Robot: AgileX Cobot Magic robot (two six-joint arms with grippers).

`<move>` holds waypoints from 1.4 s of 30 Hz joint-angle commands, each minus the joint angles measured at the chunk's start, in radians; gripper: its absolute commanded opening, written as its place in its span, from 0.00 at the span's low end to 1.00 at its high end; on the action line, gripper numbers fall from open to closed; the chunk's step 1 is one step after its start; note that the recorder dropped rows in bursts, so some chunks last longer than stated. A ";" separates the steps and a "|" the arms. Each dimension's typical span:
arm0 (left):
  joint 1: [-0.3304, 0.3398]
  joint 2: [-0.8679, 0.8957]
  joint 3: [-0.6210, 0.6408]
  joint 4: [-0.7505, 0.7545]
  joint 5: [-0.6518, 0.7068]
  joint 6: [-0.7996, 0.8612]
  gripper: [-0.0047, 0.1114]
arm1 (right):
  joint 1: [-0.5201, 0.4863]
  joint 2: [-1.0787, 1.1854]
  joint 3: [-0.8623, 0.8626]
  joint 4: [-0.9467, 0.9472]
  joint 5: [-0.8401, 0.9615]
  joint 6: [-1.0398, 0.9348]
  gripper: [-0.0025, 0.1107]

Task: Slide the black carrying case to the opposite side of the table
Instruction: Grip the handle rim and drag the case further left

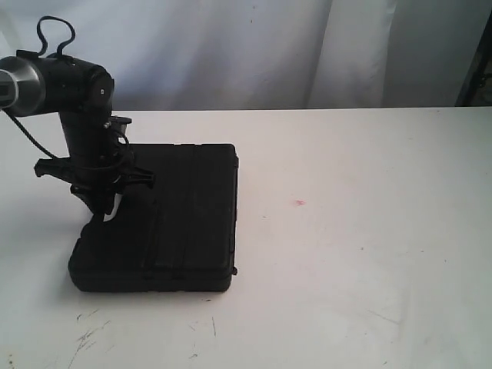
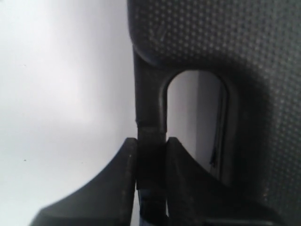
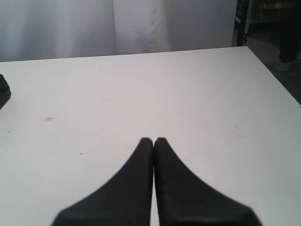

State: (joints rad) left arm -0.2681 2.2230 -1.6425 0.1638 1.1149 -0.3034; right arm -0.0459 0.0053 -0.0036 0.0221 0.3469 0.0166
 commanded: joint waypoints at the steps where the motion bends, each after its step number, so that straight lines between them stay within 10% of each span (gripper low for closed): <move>1: 0.025 -0.025 0.000 0.058 0.027 0.000 0.04 | -0.006 -0.005 0.004 0.005 -0.001 -0.002 0.02; 42: 0.093 -0.020 0.037 0.143 -0.016 0.079 0.04 | -0.006 -0.005 0.004 0.005 -0.001 -0.002 0.02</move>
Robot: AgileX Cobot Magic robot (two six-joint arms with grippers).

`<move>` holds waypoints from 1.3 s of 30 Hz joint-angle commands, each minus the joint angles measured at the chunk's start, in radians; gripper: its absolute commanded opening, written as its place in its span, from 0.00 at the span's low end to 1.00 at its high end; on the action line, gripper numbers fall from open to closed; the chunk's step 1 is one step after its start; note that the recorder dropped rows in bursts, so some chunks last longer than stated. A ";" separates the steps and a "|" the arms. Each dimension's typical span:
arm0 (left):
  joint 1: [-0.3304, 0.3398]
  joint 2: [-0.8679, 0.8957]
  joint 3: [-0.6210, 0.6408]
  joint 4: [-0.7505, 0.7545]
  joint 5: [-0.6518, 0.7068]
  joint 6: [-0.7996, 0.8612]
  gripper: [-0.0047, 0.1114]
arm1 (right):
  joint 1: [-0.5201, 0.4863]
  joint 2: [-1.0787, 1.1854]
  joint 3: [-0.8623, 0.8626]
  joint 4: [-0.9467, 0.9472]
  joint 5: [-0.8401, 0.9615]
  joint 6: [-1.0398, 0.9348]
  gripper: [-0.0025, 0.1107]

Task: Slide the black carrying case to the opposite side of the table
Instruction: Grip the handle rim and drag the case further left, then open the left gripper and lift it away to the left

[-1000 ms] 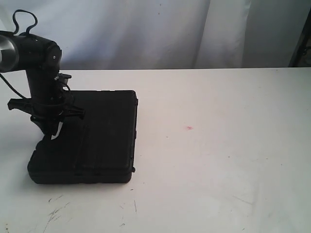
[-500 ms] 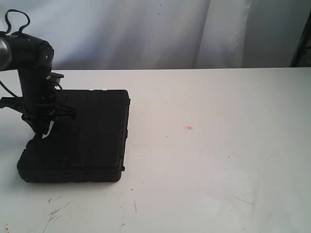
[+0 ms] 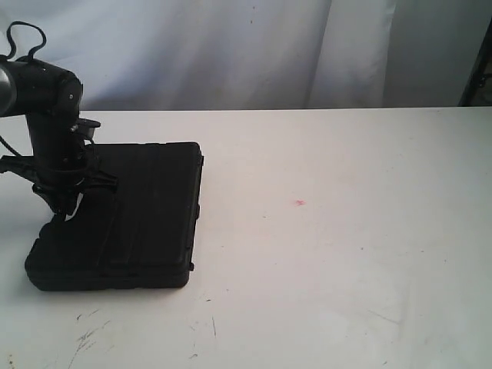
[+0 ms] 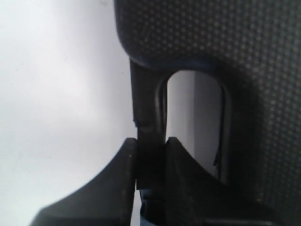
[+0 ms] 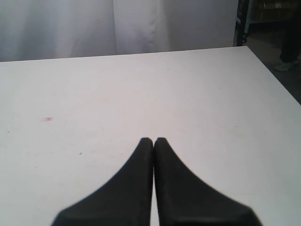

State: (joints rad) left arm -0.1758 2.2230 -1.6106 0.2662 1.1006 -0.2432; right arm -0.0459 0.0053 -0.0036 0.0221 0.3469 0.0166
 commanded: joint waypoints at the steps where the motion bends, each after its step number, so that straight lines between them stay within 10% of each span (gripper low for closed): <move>1: 0.001 -0.020 0.005 0.047 -0.002 0.019 0.04 | -0.006 -0.005 0.004 0.005 -0.001 -0.002 0.02; 11: 0.002 -0.022 0.005 0.084 -0.002 0.013 0.11 | -0.006 -0.005 0.004 0.005 -0.001 -0.002 0.02; 19: 0.002 -0.092 0.005 0.060 -0.005 0.004 0.51 | -0.006 -0.005 0.004 0.005 -0.001 -0.002 0.02; 22: 0.002 -0.169 0.005 0.003 -0.005 -0.029 0.48 | -0.006 -0.005 0.004 0.005 -0.001 -0.002 0.02; 26: 0.002 -0.283 0.005 -0.081 -0.013 -0.006 0.04 | -0.006 -0.005 0.004 0.005 -0.001 -0.002 0.02; 39: 0.002 -0.747 0.440 -0.165 -0.389 -0.064 0.04 | -0.006 -0.005 0.004 0.005 -0.001 -0.002 0.02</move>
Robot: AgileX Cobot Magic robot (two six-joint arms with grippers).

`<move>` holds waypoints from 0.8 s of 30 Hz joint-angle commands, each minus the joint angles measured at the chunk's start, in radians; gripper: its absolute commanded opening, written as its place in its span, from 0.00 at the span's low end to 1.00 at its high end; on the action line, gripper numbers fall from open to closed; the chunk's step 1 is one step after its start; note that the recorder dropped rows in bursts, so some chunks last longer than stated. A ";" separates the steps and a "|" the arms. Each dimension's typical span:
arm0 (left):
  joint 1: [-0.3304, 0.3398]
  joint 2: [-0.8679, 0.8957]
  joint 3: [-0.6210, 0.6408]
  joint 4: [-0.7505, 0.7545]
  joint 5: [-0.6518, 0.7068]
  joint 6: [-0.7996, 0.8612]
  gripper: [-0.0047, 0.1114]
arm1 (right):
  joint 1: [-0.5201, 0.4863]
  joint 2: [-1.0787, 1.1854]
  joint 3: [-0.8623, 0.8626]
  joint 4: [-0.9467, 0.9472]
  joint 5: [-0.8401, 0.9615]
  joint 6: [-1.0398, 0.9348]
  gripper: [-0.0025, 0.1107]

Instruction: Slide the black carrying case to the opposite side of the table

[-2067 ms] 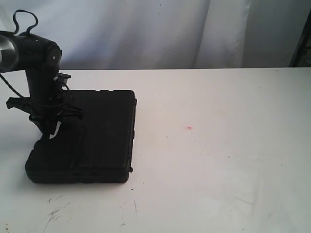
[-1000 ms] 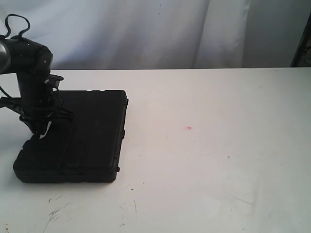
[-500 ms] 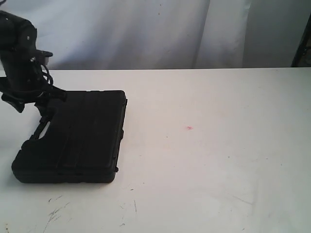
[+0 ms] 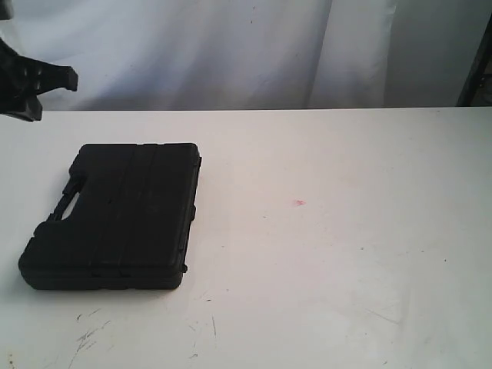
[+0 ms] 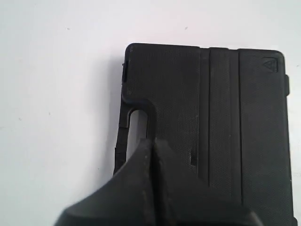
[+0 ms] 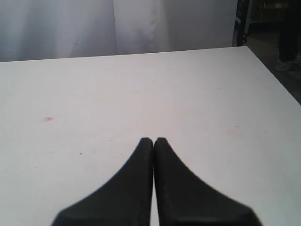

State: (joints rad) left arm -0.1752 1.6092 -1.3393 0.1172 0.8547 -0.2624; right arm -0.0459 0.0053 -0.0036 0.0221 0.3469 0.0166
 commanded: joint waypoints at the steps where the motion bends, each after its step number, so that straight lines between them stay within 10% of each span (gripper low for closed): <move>1: 0.001 -0.174 0.209 -0.028 -0.177 -0.047 0.04 | -0.006 -0.005 0.004 0.005 -0.001 -0.002 0.02; 24: 0.001 -0.958 0.734 -0.074 -0.317 -0.042 0.04 | -0.006 -0.005 0.004 0.005 -0.001 -0.002 0.02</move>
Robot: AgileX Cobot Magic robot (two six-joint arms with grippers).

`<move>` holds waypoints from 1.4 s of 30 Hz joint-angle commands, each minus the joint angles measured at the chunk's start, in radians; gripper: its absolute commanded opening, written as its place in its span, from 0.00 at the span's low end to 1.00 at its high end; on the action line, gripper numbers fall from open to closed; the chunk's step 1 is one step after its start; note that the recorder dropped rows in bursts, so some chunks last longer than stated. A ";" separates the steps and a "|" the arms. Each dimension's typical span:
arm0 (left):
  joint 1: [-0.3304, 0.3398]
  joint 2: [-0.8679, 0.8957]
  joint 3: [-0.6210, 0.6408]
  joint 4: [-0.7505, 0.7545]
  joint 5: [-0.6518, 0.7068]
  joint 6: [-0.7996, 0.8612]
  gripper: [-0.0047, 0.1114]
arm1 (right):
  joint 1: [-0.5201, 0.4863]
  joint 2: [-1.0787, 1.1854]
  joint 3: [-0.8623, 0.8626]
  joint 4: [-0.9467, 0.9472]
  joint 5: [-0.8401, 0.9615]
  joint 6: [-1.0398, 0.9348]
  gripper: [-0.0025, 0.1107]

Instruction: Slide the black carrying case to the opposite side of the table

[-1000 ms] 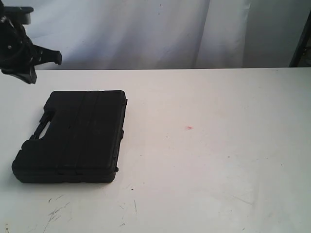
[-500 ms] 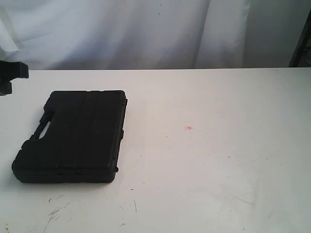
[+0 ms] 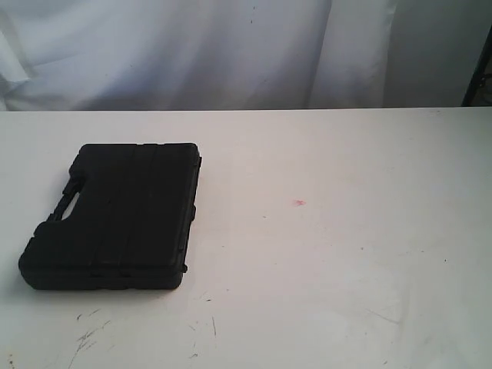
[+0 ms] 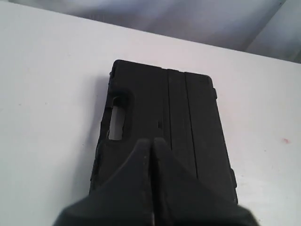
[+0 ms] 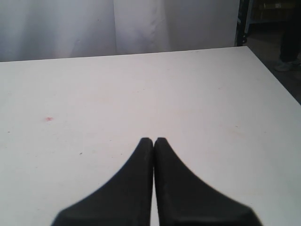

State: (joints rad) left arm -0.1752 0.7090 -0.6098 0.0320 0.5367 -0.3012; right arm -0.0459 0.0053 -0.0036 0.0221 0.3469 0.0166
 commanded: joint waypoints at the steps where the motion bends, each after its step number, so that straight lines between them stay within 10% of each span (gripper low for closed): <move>1: 0.001 -0.084 0.004 0.059 -0.013 0.006 0.04 | -0.006 -0.005 0.004 0.005 -0.001 -0.002 0.02; 17: 0.164 -0.386 0.193 0.075 -0.014 0.015 0.04 | -0.006 -0.005 0.004 0.005 -0.001 -0.002 0.02; 42: 0.164 -0.650 0.505 -0.061 -0.201 0.139 0.04 | -0.006 -0.005 0.004 0.005 -0.001 -0.002 0.02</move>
State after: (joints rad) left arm -0.0129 0.0878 -0.1466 0.0263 0.3722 -0.2337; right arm -0.0459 0.0053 -0.0036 0.0221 0.3469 0.0166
